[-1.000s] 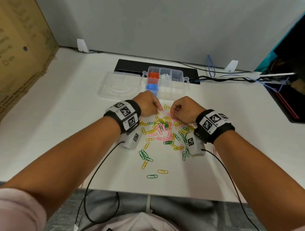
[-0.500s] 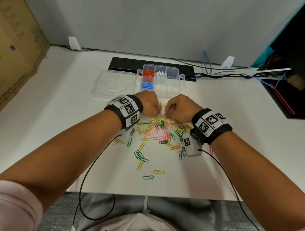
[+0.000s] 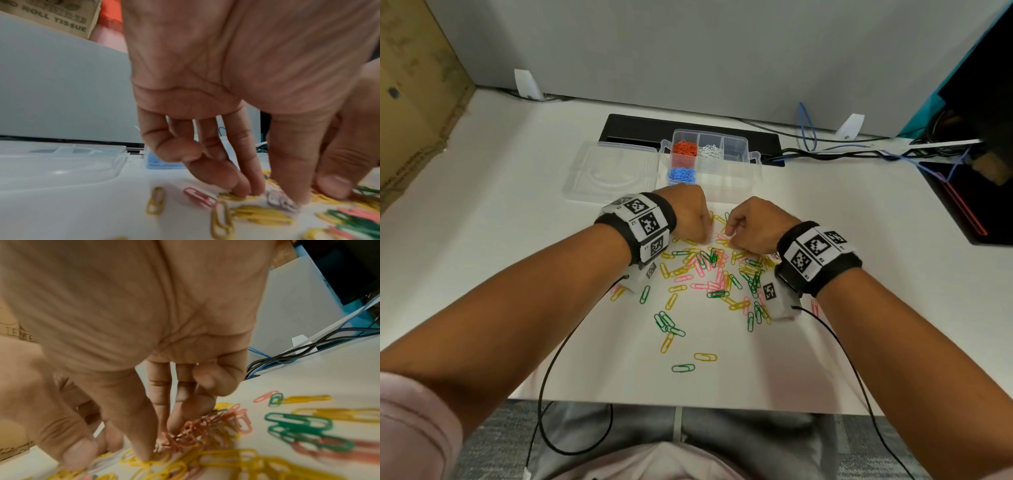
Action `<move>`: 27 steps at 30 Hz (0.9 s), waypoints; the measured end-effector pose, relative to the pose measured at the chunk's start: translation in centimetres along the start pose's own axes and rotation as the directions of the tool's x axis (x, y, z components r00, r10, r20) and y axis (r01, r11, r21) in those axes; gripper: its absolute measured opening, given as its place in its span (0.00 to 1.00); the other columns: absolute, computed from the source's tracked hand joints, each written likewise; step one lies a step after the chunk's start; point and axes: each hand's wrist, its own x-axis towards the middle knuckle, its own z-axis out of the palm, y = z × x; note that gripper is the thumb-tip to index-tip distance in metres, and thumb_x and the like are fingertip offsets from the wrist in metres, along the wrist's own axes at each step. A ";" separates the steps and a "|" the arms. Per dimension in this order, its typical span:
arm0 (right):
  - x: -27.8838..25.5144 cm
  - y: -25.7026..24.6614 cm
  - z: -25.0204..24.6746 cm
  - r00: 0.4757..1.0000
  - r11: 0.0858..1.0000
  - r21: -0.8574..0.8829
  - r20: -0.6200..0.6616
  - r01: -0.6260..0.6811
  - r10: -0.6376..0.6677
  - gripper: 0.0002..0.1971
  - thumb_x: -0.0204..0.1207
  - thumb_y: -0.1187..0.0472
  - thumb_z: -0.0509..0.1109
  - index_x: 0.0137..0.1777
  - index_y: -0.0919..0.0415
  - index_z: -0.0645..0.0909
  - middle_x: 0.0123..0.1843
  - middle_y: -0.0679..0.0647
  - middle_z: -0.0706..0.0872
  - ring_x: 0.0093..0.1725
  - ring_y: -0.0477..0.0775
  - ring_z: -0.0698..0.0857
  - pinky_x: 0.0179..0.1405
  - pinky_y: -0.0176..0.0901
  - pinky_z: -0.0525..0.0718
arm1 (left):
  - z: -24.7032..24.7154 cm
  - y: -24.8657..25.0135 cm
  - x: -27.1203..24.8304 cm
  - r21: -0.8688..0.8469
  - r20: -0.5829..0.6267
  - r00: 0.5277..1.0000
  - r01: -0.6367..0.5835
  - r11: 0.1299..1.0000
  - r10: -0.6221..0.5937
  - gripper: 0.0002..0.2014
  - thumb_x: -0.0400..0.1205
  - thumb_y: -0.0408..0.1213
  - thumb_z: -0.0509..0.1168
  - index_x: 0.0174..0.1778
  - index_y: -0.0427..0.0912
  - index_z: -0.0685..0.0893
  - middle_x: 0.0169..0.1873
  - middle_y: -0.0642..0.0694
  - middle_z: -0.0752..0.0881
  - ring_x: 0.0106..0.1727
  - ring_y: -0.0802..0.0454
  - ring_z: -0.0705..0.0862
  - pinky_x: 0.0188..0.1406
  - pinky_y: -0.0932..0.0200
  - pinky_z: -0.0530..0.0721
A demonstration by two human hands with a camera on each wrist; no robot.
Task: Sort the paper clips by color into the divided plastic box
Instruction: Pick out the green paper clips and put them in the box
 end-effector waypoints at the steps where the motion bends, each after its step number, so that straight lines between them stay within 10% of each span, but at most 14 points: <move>1: 0.1 0.0 0.1 1.000 1.000 0.013 -0.014 0.005 -0.005 0.04 0.73 0.64 0.77 0.45 0.56 0.88 0.34 0.42 0.79 0.37 0.44 0.78 0.34 0.35 0.74 | 0.2 0.2 0.0 0.005 -0.011 1.000 -0.009 1.000 0.010 0.07 0.73 0.45 0.76 0.46 0.50 0.93 0.42 0.55 0.90 0.46 0.53 0.86 0.50 0.55 0.88; 20: 1.3 -1.8 1.5 0.994 0.994 -0.004 -0.029 0.108 -0.108 0.05 0.73 0.63 0.74 0.41 0.57 0.92 0.42 0.52 0.91 0.45 0.53 0.88 0.49 0.46 0.88 | 1.0 -0.2 -1.2 0.209 -0.079 0.984 -0.141 0.968 0.161 0.11 0.76 0.51 0.72 0.45 0.47 0.89 0.38 0.49 0.87 0.39 0.49 0.83 0.38 0.59 0.79; 27: 2.5 -1.3 -2.3 0.959 0.962 0.244 -0.280 0.119 -0.047 0.04 0.72 0.65 0.76 0.38 0.64 0.87 0.37 0.54 0.89 0.36 0.49 0.86 0.40 0.44 0.86 | -1.5 -2.9 -2.0 -0.510 -0.391 0.920 -0.221 0.831 0.004 0.05 0.81 0.39 0.71 0.51 0.47 0.89 0.48 0.54 0.88 0.36 0.65 0.83 0.43 0.64 0.83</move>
